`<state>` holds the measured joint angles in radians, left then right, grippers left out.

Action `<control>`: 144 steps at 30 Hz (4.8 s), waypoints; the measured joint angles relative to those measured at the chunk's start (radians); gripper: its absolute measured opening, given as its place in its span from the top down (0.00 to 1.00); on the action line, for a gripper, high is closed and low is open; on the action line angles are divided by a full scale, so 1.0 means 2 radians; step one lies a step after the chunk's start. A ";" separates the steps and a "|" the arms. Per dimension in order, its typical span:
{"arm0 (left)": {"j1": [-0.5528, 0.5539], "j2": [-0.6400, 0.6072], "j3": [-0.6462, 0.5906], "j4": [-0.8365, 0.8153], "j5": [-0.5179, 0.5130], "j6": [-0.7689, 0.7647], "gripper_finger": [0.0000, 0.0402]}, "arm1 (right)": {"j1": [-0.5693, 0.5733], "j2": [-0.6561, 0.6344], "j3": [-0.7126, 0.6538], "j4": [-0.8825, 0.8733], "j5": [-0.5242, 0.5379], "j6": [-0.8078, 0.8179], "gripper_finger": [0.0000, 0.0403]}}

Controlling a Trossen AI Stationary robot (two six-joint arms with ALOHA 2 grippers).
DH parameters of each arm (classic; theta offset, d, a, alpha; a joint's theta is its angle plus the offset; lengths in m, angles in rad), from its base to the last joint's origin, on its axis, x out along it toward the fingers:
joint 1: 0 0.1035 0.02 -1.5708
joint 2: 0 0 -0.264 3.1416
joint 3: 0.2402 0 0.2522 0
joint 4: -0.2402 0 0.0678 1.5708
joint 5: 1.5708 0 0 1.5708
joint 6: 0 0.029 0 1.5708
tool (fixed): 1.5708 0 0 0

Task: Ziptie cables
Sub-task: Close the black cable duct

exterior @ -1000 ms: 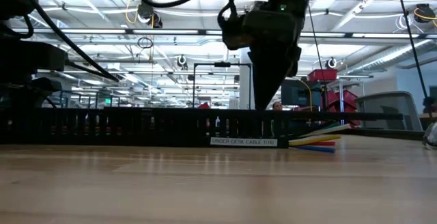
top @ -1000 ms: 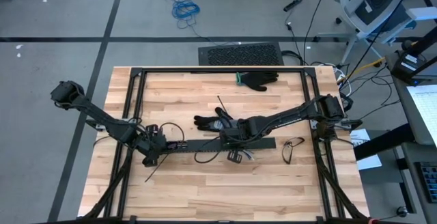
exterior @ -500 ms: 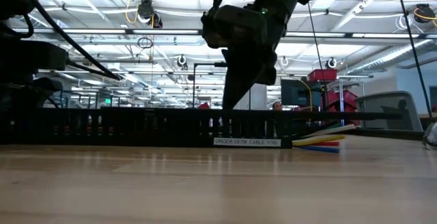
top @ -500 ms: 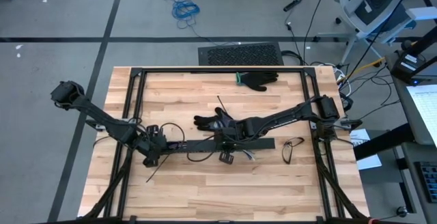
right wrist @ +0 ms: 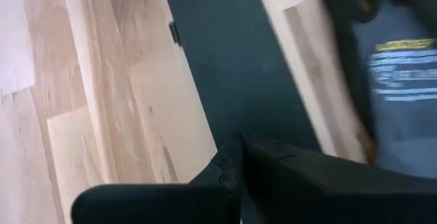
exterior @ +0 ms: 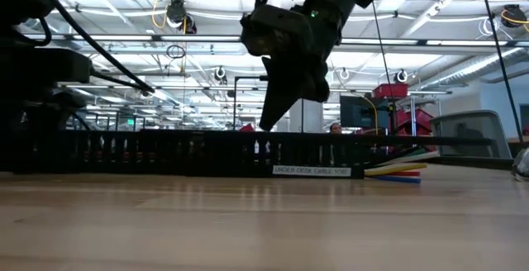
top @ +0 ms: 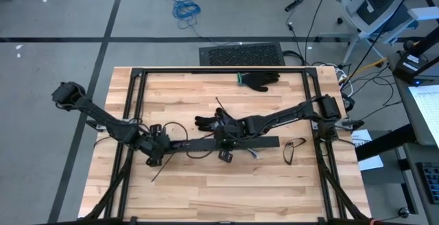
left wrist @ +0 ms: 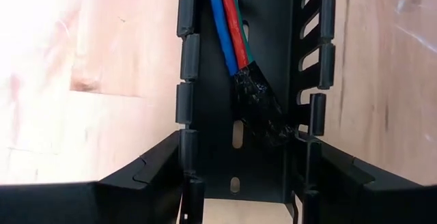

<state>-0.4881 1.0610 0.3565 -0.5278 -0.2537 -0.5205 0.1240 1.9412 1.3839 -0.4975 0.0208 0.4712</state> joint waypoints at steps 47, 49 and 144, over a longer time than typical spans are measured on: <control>0.002 0.000 0.002 0.041 0.003 0.054 0.41 | 0.024 0.002 0.085 -0.115 0.070 -0.060 0.71; 0.002 0.000 0.002 0.043 0.003 0.054 0.41 | 0.024 0.002 0.085 -0.116 0.068 -0.053 0.90; 0.018 0.068 0.063 0.032 0.049 0.002 0.18 | 0.010 0.020 0.058 0.021 -0.011 -0.038 0.63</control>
<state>-0.4519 1.1980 0.4816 -0.4643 -0.1562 -0.5167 0.1440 1.9820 1.4990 -0.4546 -0.0006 0.3960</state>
